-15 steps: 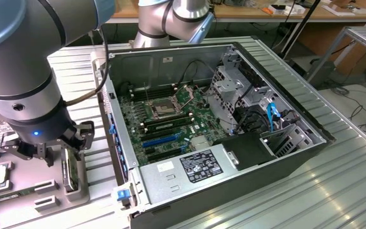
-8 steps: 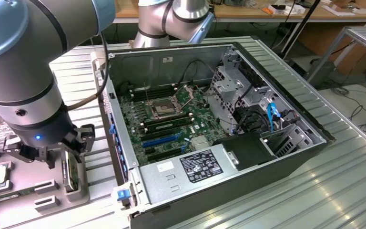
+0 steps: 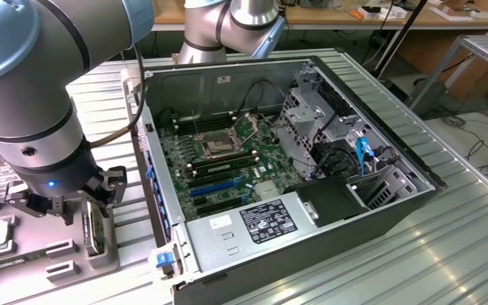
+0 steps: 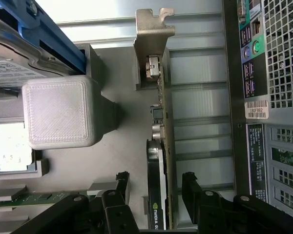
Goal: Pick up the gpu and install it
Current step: 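Pick up the gpu and move the gpu toward the slot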
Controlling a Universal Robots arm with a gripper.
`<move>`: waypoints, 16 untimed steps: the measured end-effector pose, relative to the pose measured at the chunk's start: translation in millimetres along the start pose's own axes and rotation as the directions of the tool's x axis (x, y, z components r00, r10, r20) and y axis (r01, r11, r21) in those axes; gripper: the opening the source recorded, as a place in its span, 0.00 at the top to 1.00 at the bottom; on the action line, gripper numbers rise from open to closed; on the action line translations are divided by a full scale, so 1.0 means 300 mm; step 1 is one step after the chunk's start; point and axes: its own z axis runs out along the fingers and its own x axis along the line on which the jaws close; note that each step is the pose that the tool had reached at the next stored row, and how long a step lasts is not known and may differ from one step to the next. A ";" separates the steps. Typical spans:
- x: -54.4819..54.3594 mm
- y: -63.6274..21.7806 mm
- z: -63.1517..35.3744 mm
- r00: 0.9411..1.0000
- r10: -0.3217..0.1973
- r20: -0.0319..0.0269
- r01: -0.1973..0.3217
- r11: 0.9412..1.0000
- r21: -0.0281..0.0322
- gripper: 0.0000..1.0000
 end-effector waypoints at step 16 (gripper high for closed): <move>-0.007 0.000 0.000 1.000 0.000 0.000 0.000 1.000 0.000 0.60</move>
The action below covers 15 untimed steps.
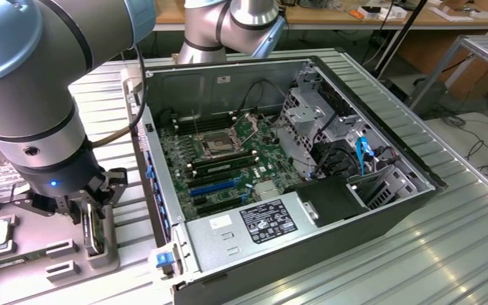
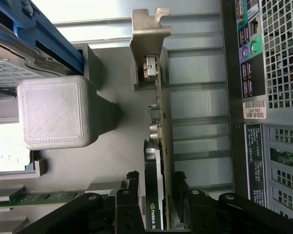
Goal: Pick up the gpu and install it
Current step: 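Pick up the gpu and move the gpu toward the slot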
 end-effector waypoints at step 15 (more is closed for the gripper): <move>0.000 0.000 0.002 1.000 0.000 0.000 0.000 1.000 0.000 0.68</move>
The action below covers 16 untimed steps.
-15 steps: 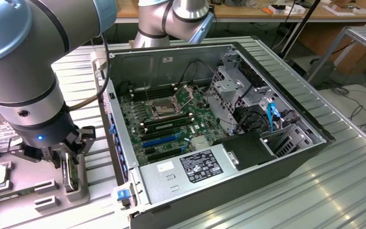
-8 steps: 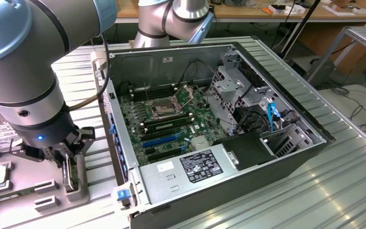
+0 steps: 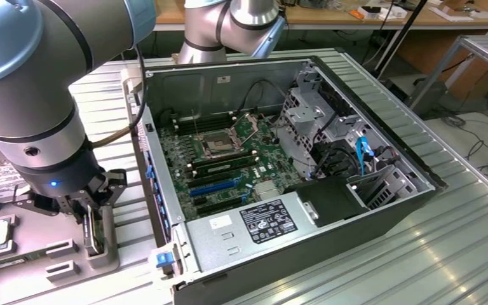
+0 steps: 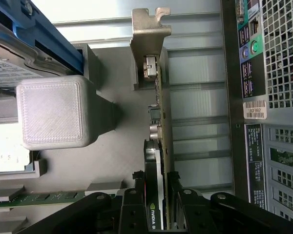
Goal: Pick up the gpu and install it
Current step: 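Pick up the gpu and move the gpu toward the slot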
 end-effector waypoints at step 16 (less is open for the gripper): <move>0.000 0.000 0.000 1.000 0.000 0.000 0.000 1.000 0.000 0.73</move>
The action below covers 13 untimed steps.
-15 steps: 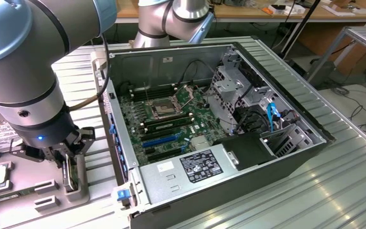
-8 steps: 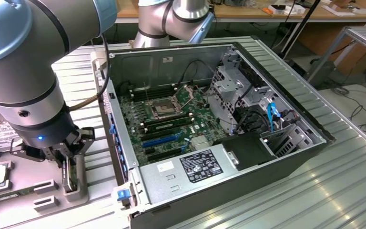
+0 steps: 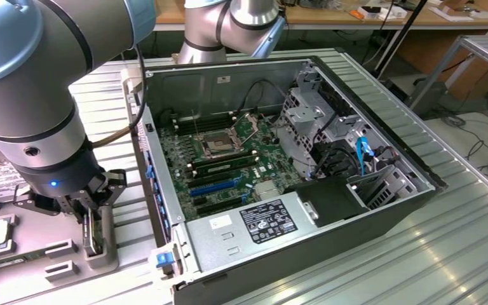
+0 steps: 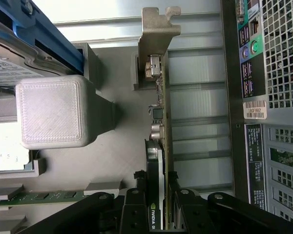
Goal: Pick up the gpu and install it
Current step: 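Pick up the gpu and move the gpu toward the slot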
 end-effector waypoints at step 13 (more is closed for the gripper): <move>-0.012 0.001 0.000 1.000 0.000 0.000 0.000 1.000 0.000 0.73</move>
